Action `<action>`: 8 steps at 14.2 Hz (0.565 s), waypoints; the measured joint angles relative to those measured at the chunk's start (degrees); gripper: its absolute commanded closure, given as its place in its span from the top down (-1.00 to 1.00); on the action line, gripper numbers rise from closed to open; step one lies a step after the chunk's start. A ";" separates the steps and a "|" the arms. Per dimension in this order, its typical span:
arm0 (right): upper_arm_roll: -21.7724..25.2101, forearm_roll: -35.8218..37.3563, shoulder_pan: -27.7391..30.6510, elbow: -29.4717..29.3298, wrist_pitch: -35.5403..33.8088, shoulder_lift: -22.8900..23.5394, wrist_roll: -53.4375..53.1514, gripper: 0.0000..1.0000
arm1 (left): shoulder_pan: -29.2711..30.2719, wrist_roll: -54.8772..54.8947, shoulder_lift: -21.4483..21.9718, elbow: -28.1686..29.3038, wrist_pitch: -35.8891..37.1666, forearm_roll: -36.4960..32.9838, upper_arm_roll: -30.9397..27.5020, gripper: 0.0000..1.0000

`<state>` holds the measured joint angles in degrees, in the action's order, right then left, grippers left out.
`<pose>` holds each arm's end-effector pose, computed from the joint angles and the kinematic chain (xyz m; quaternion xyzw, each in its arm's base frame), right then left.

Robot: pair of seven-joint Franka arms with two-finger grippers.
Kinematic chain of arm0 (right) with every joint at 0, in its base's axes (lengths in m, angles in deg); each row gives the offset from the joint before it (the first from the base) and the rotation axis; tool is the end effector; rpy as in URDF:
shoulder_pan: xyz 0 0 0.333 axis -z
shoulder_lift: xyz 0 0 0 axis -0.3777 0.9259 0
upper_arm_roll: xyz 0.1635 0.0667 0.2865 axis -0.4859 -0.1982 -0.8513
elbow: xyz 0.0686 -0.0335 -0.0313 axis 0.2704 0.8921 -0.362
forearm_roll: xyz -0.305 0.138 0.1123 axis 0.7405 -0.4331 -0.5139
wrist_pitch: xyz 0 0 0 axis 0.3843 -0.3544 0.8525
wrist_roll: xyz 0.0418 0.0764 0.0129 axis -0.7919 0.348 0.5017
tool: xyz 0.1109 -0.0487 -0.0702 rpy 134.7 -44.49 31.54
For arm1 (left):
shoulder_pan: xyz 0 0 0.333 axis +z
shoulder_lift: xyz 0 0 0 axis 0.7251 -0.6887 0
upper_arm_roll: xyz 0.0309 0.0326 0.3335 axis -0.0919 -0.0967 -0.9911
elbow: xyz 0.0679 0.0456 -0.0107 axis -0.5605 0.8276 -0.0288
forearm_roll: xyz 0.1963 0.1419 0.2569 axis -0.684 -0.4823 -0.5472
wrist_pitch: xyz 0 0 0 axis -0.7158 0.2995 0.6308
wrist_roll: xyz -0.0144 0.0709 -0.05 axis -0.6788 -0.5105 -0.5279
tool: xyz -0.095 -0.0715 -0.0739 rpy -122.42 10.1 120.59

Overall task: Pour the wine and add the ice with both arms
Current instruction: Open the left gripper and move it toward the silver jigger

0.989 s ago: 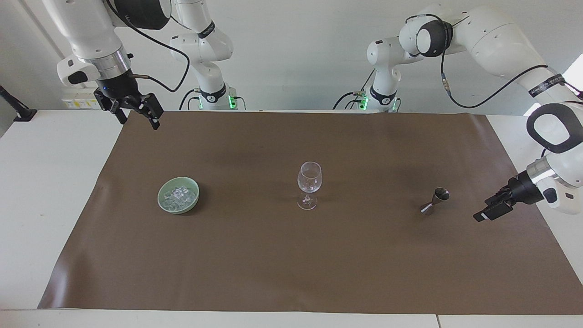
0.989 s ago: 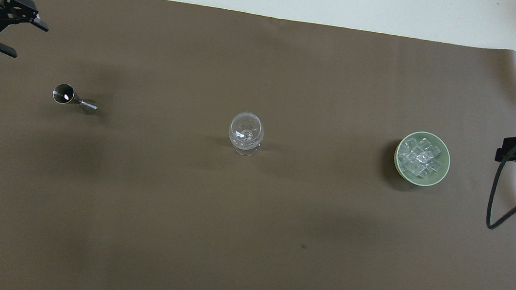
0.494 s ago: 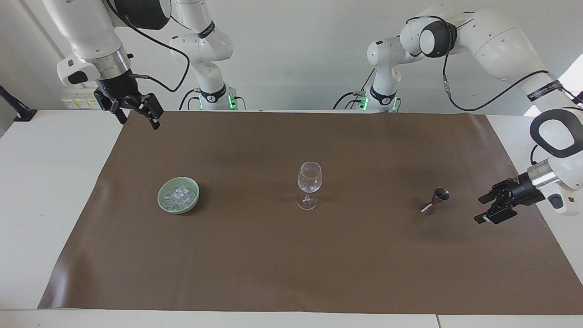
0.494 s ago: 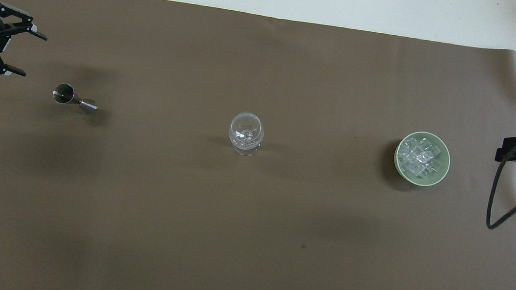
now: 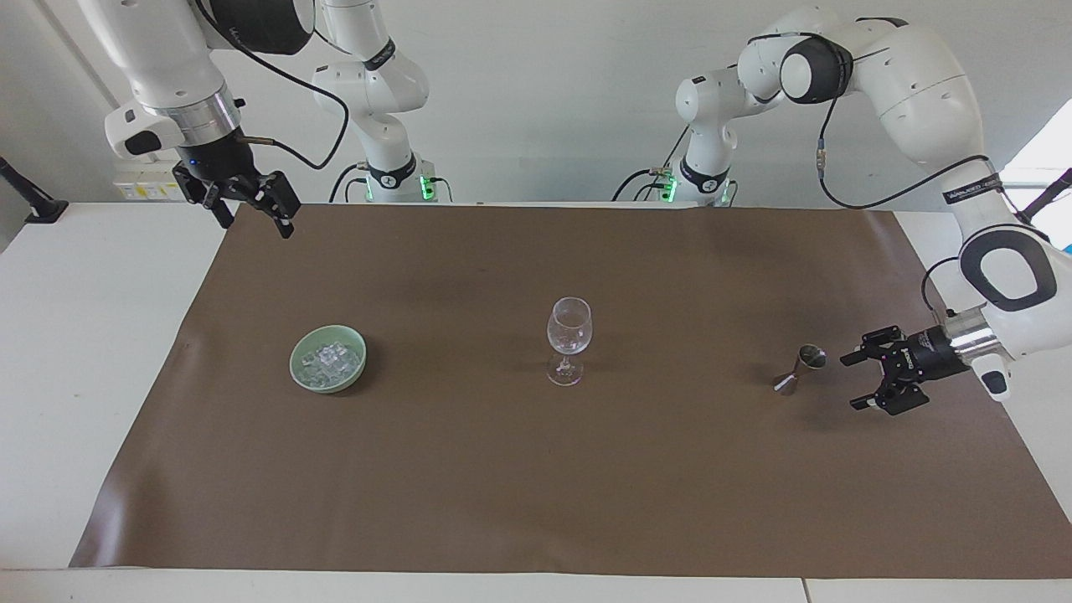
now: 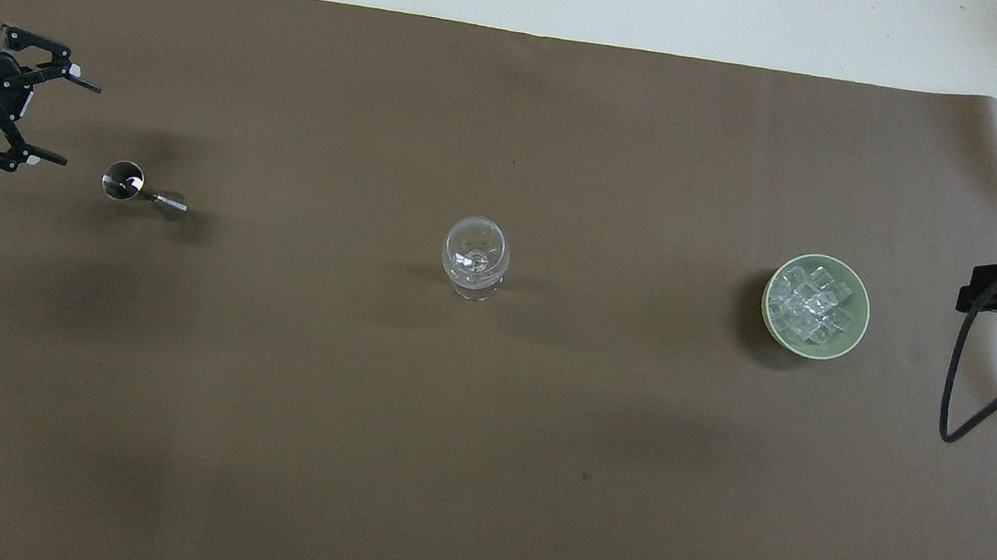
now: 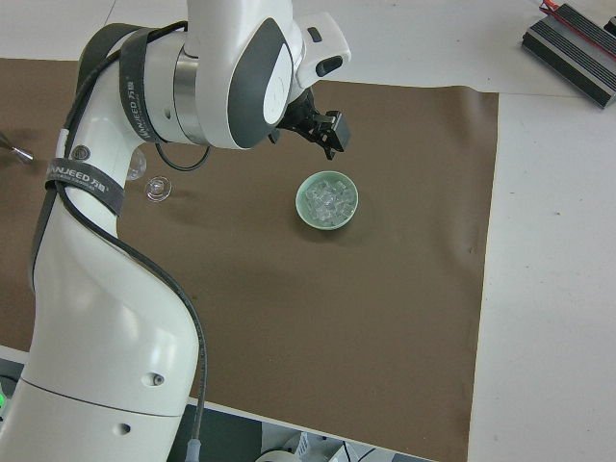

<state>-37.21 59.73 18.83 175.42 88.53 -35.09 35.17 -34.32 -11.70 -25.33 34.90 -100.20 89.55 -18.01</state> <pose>0.5016 -0.0311 0.6124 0.9941 -0.1058 0.0252 0.0050 0.6411 0.1105 0.3476 0.7675 0.5507 -0.2115 0.2511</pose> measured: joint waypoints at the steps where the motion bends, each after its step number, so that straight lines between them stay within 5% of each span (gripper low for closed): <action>1: 0.00 0.00 0.00 0.00 0.00 0.00 0.00 1.00 | 0.21 -0.43 0.54 1.63 -0.31 0.49 0.00 1.00; 8: 0.00 0.00 0.00 0.00 0.00 0.00 0.00 1.00 | 3.41 -1.55 1.48 11.82 -1.04 11.89 -0.18 1.00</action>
<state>-37.21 59.73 18.83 175.42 88.53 -35.09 35.17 -30.91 -13.25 -23.85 46.72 -101.24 101.44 -18.20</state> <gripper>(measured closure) 0.000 0.000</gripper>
